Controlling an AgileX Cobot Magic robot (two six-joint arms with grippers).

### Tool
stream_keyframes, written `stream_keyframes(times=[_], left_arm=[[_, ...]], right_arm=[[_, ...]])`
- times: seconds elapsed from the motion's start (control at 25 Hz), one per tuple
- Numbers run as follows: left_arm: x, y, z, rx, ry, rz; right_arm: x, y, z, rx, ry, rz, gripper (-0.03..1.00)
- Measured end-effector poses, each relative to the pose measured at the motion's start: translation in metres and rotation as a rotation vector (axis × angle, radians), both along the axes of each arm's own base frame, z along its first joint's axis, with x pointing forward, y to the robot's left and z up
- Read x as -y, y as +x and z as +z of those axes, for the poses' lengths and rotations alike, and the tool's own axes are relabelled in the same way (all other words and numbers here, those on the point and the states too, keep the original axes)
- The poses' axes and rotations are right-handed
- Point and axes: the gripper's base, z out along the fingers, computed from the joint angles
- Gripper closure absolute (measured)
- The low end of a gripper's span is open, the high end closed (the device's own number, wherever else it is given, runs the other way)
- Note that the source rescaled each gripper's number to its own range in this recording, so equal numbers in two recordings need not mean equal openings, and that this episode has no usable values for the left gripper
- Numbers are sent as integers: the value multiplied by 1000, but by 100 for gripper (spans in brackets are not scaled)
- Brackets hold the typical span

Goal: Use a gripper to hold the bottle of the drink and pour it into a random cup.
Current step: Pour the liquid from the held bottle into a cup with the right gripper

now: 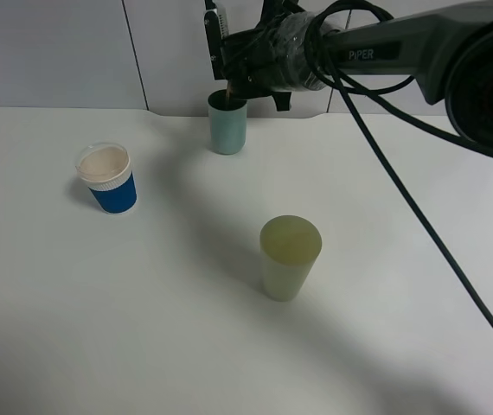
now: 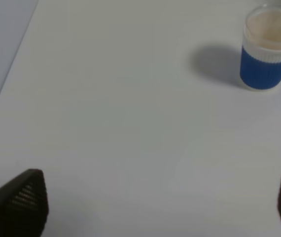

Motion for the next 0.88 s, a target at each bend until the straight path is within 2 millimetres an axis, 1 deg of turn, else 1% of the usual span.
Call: stream_keyframes(times=[0.88], left_arm=[[0, 0, 0, 0, 0, 0]], right_arm=[[-1, 1, 3, 22, -26, 13, 96]])
